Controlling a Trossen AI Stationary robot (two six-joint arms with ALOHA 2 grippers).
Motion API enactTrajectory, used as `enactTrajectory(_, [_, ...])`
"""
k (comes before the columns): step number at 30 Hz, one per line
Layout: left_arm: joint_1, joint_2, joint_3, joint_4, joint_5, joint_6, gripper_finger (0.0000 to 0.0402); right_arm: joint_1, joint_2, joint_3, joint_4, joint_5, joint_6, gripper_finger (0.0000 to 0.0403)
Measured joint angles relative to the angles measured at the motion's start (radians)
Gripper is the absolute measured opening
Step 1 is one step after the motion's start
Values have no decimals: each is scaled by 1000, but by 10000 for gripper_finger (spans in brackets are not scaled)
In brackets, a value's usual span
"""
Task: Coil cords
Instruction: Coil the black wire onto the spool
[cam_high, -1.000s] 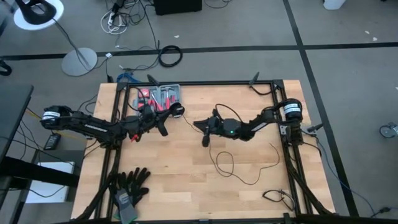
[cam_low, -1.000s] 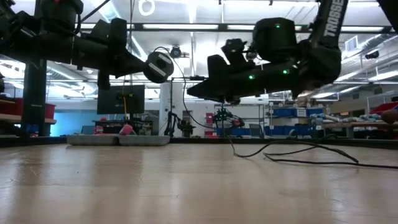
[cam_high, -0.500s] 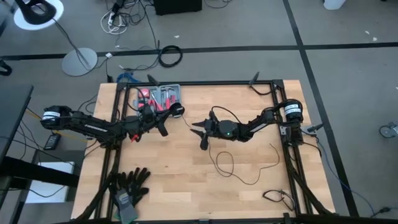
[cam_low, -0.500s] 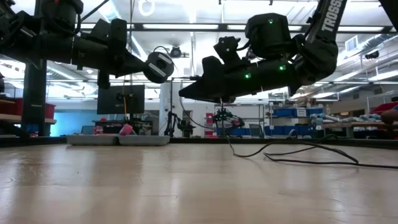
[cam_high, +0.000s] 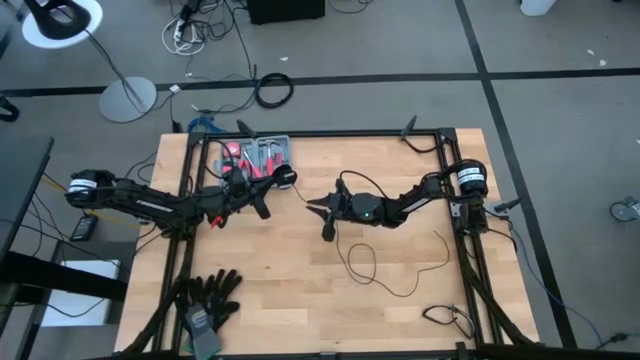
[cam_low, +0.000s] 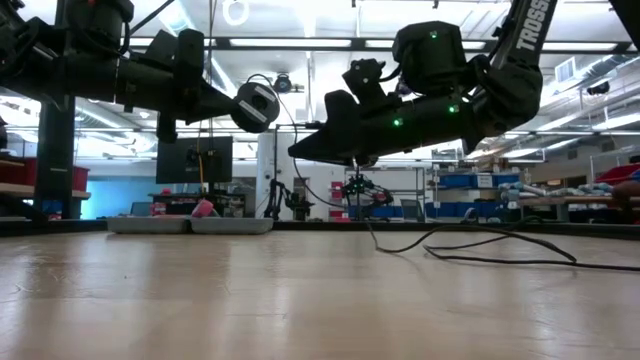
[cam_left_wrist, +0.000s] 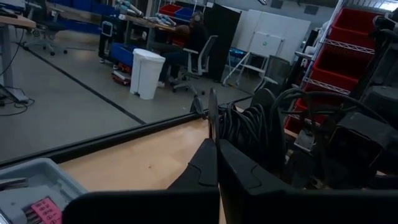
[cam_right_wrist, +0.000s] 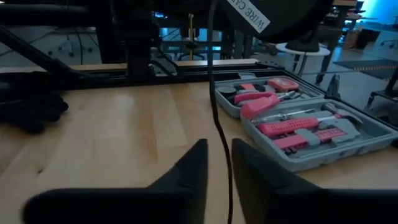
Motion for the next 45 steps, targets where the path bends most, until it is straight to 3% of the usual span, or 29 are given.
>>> enactTrajectory(5, [0,0,0,0,0,0,0,0,0,0,1,0,0,8])
enactTrajectory(15, [0,0,0,1,4,-5,0,-4,-1,31,4,1,-4,1])
enactTrajectory(23, [0,0,0,0,52,-7,0,-53,-114,34,-62,4,-38,1])
enactTrajectory(28, [0,0,0,21,94,-8,0,-88,-243,35,-344,83,-36,1])
enactTrajectory(33, [0,0,0,109,135,-7,0,-110,-254,34,-577,105,149,0])
enactTrajectory(39, [0,0,0,163,138,0,0,-92,-155,47,-502,10,227,0])
enactTrajectory(45, [0,0,0,143,4,5,0,-55,-46,216,-500,-128,157,0])
